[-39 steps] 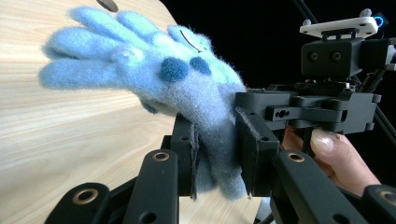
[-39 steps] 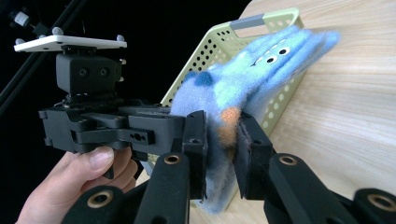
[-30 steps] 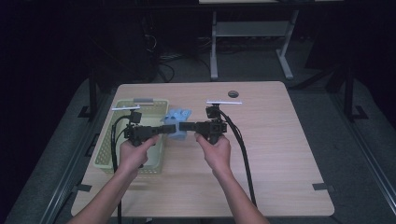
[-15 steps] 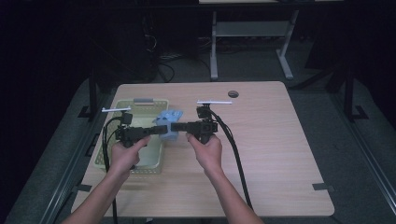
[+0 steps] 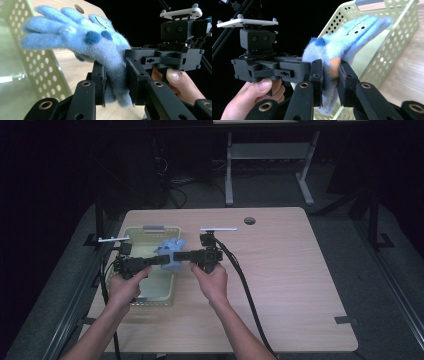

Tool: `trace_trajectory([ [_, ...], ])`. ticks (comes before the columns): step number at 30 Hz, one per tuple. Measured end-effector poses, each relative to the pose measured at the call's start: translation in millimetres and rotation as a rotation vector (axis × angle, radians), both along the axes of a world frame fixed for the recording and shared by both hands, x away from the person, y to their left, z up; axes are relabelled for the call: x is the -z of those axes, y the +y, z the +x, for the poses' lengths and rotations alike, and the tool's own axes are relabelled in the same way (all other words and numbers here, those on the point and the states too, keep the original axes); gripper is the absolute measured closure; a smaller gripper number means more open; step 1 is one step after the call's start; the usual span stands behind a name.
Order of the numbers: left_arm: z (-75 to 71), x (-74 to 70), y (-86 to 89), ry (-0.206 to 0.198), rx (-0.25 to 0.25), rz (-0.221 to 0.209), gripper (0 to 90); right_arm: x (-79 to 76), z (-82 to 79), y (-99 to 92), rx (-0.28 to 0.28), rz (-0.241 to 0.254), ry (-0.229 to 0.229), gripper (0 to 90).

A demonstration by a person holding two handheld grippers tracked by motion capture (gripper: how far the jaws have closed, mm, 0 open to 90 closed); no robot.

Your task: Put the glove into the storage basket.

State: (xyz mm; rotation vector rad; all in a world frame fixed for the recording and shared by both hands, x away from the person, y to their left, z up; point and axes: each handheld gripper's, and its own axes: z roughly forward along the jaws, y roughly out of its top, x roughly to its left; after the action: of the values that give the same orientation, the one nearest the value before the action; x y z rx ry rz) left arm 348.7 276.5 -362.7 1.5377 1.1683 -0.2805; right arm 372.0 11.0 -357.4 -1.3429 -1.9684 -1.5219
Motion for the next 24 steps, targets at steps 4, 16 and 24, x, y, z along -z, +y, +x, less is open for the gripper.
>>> trace_trajectory([
  [4,-0.7,1.3,7.0,0.002,-0.008,0.004,69.6,1.9,1.3,7.1,-0.005,0.006,0.004,75.9],
  [16,-1.8,7.0,29.6,0.015,-0.039,0.001,69.6,8.2,8.6,31.5,-0.033,0.005,0.025,75.9],
  [24,-3.8,8.9,45.1,0.025,-0.060,-0.002,69.7,10.3,11.3,47.1,-0.053,0.011,0.032,75.9],
])
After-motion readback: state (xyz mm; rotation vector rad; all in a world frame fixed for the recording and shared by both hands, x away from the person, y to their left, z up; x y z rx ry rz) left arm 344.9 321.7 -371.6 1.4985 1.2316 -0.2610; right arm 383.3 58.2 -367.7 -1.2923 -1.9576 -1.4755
